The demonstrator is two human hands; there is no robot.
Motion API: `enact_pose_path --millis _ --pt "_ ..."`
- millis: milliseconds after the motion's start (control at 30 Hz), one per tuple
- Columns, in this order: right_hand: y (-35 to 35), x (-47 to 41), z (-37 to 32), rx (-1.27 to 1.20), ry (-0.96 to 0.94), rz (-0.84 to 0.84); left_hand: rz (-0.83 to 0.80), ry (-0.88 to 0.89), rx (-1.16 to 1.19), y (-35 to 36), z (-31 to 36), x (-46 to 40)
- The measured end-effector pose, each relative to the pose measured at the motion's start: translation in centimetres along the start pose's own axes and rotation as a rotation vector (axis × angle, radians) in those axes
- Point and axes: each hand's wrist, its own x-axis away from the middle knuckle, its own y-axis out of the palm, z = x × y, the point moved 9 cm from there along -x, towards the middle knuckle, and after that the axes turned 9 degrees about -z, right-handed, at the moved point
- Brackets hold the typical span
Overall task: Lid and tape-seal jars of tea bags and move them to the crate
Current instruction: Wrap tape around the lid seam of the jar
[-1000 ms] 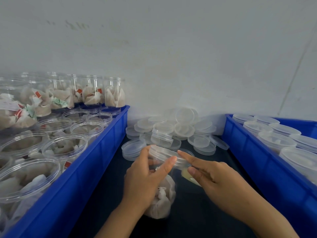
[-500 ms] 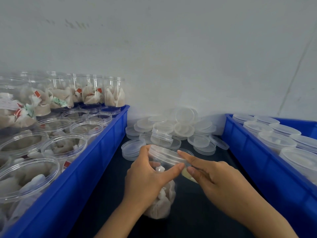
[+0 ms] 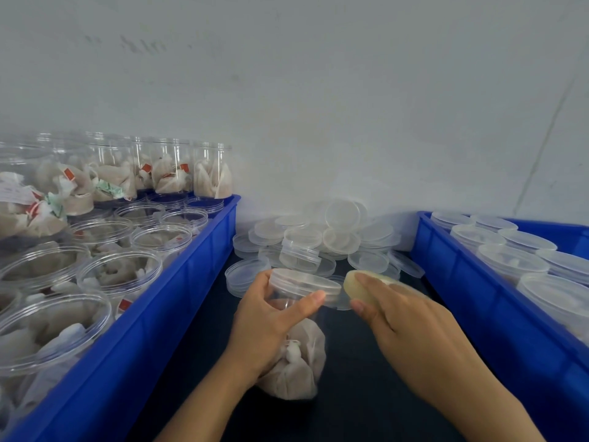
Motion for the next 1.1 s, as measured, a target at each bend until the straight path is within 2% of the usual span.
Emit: enact_pose_path --millis 233,767,967,1100 --pt "0.6 -0.2 1.1 -0.019 0.067 -0.057 -0.089 -0.024 0.088 -0.3 -0.8 -0.4" --pt "1.7 -0.3 0.4 -0.117 -0.007 -0.091 -0.275 -0.040 0.166 0.2 -1.2 -0.5" --pt "1.7 -0.2 0.4 -0.145 -0.014 -0.087 -0.270 -0.066 0.202 0.5 -1.7 -0.5" --pt "1.8 0.0 0.2 -0.180 -0.027 -0.085 -0.199 -0.007 0.081 -0.3 -1.5 -0.6"
